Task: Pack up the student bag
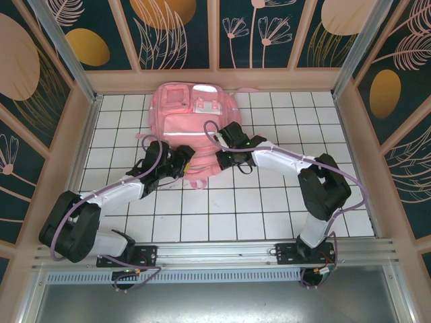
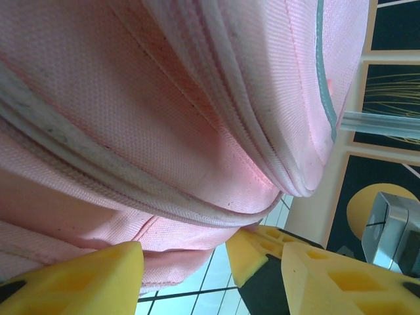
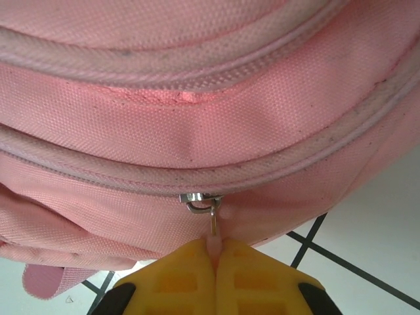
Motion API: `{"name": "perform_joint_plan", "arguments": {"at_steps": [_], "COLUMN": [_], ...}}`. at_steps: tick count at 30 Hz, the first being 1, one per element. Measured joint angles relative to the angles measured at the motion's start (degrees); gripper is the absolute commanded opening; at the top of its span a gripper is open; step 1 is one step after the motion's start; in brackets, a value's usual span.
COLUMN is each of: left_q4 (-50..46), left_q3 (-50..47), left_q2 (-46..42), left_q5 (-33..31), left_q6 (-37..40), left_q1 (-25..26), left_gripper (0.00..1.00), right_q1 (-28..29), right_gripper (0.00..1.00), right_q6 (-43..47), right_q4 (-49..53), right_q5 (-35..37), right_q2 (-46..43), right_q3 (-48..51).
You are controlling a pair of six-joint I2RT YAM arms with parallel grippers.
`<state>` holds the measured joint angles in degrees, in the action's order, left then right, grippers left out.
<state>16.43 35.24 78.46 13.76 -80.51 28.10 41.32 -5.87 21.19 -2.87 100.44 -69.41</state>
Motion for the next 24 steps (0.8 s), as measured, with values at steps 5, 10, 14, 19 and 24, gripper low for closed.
{"name": "perform_joint_plan", "arguments": {"at_steps": [5,10,14,19,24], "left_q4": [0.0,0.9,1.7,2.9,3.9], "left_q3": [0.0,-0.1,-1.1,-2.5,-2.7], "left_q2": [0.0,0.0,-0.1,-0.2,-0.2], "left_q5": [-1.7,-2.5,-3.7,-4.2,-4.7], "left_q6": [-0.4,-2.1,-3.5,-5.1,-6.1], "left_q1": [0.0,0.0,0.0,0.0,0.1], "left_gripper": [0.53,0.49,0.42,0.23,0.05], "right_q1": [3.3,8.3,9.7,9.8,10.3], "right_gripper": [0.00,0.00,0.00,0.00,0.00], "right_q6": [0.0,-0.2,-0.6,-0.7,-0.6], "right_q4": [-0.6,-3.3,-4.2,-4.3,-4.3], "right_q5": [-0.3,-1.5,-1.5,-0.8,2.7], "right_q2": [-0.2,-1.0,-1.0,-1.0,-2.3], "right_q3": [0.0,-0.9,-1.6,-1.7,-0.3]}}
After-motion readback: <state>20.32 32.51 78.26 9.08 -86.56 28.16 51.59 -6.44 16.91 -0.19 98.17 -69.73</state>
